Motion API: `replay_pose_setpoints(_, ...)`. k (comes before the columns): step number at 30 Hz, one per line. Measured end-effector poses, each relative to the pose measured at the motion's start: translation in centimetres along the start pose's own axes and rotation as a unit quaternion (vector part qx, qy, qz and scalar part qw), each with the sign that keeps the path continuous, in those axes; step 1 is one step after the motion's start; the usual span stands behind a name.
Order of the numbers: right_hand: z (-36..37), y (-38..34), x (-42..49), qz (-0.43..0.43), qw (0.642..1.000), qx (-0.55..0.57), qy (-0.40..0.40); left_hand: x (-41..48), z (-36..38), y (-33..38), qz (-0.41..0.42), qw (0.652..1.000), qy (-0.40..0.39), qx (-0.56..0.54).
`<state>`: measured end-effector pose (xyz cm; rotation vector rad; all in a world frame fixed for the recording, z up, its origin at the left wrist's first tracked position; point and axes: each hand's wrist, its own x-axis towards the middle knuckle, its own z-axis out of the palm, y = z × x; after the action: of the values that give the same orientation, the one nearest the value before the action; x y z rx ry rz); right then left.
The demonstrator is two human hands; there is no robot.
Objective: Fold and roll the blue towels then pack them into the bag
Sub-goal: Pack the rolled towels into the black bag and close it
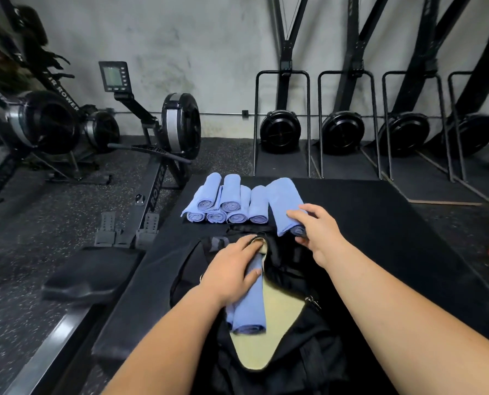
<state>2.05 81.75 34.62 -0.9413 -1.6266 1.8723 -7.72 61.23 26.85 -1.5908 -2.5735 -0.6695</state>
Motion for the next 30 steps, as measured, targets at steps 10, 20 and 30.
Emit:
replay_pose_setpoints(10, -7.6, -0.4, -5.7, 0.067, 0.99, -0.078, -0.094, 0.4, -3.2, 2.4, 0.027, 0.994, -0.071, 0.084)
replay_pose_setpoints(20, -13.2, 0.7, -7.7, 0.155, 0.948, -0.045, -0.275, 2.7, -6.4, 3.6, 0.043, 0.992, -0.056, 0.102)
replay_pose_setpoints(30, -5.8, 1.0, -10.5, 0.184, 0.961, -0.107, -0.175, 4.7, -8.4, 3.7, 0.016, 0.995, -0.042, 0.085)
